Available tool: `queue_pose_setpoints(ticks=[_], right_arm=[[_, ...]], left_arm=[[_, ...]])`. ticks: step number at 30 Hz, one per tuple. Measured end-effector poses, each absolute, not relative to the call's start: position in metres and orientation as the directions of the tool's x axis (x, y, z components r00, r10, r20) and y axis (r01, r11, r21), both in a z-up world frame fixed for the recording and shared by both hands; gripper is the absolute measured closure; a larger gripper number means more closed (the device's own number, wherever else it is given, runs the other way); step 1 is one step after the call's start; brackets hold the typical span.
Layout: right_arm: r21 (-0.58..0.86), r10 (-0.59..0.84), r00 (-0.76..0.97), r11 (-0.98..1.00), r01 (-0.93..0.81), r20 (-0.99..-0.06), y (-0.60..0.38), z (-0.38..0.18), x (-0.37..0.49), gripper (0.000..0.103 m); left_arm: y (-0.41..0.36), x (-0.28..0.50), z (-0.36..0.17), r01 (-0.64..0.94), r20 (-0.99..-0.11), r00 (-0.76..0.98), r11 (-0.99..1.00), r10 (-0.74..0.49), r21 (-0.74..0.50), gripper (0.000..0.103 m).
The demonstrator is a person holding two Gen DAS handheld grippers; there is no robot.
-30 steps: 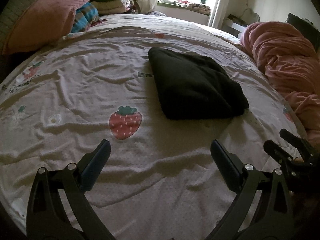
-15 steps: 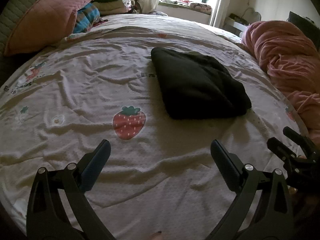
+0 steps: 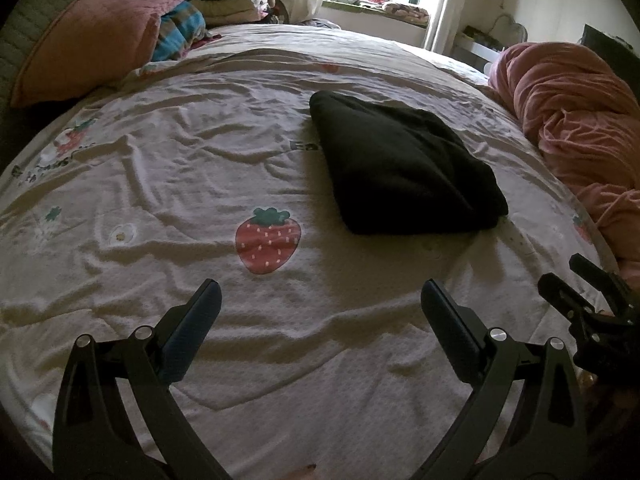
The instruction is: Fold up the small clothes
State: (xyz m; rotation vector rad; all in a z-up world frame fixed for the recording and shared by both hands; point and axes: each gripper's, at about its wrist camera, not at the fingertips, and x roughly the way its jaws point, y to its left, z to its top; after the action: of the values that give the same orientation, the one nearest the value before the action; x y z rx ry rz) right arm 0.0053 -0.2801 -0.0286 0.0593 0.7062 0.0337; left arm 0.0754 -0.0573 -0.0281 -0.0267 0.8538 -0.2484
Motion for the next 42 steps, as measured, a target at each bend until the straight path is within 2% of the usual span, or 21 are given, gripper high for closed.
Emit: queue_pose_setpoints(ticks=[32,36,42], right_arm=[[0.059,0.034,0.758,0.998,0.006,-0.652,-0.284,-0.032,0.002,0.005],[0.033,-0.068,0.754,0.992,0.118,-0.653,-0.306,-0.031,-0.008,0.005],[0.035,-0.389,0.681,0.853,0.520,-0.620,-0.411,-0.021,-0.064,0.005]], left_arm=[[-0.055,0.071,-0.028,0.196,-0.756,0.623,0.976,-0.199,-0.096,0.009],[-0.050,0.073,-0.031,0.173,-0.768,0.610,0.979,-0.192,-0.108,0.009],[0.007,0.096,-0.037,0.043,-0.795,0.588,0.987,-0.152,-0.157,0.009]])
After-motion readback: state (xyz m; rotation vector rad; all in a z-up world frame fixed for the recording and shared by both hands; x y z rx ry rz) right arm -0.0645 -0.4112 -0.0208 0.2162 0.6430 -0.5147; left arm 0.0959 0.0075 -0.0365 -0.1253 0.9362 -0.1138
